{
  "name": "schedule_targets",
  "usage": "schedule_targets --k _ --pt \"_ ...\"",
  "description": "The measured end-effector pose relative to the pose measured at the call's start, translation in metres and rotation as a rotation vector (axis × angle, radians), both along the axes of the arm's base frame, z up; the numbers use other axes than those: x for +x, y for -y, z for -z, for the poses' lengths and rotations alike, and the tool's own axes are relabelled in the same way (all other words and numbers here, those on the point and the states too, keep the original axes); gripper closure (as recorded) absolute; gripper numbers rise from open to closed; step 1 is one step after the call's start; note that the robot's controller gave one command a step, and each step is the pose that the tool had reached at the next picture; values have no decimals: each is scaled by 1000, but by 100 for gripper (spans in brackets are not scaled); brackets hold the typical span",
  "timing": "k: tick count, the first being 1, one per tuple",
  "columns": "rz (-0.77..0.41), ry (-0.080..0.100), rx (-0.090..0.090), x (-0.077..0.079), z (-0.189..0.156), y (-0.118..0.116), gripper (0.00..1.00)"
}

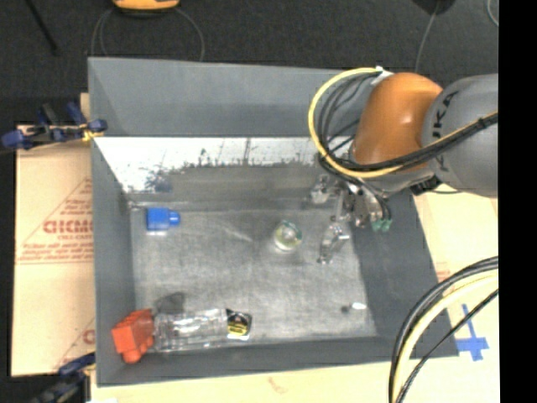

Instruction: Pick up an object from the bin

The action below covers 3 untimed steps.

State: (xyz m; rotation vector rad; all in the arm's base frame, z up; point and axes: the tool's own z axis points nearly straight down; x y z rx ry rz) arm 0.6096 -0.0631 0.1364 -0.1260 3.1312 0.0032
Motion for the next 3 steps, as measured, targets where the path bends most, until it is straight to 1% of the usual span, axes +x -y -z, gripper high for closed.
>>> schedule_targets --k 1,2,3 --pt "-28 3 -4 25 65 -29 0" --pt "-28 14 -5 28 59 -28 100" --pt "-68 6 -5 13 -76 -36 100"
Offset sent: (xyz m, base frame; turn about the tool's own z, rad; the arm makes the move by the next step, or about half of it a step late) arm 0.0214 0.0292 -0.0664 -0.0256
